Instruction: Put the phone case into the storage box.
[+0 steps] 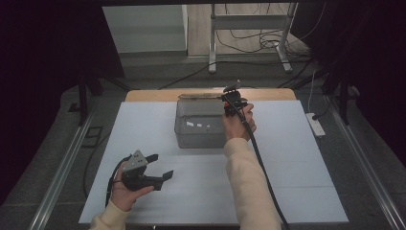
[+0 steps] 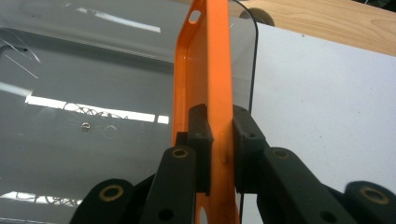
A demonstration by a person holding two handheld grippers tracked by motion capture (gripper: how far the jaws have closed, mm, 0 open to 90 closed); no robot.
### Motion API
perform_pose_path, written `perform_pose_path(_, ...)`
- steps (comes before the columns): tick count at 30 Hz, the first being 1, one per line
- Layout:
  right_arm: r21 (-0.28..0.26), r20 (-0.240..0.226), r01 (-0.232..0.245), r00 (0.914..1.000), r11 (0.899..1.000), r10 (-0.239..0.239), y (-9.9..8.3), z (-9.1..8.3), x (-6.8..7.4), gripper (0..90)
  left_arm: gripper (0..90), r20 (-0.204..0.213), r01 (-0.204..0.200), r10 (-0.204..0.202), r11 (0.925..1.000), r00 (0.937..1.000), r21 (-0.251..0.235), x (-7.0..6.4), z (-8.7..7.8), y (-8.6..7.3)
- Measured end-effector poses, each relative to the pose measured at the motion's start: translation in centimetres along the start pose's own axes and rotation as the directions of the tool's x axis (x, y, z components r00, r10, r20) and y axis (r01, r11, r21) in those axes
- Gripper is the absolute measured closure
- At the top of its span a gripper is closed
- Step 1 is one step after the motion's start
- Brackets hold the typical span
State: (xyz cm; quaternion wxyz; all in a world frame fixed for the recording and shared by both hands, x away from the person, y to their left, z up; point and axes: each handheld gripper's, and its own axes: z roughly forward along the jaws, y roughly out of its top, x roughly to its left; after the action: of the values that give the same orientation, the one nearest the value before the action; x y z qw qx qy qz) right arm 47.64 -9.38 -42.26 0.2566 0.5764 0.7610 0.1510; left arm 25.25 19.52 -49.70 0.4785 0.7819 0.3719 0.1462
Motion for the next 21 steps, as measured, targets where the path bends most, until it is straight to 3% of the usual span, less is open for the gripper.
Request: perform_pose_path(21,0.022,0.004,0.008,1.0,1.0,-0.008,-0.42,1.01,0.47,80.2,14.1,0.0,0.0,0.0,1.0,1.0,-0.001,0.0,-0.03,0.0)
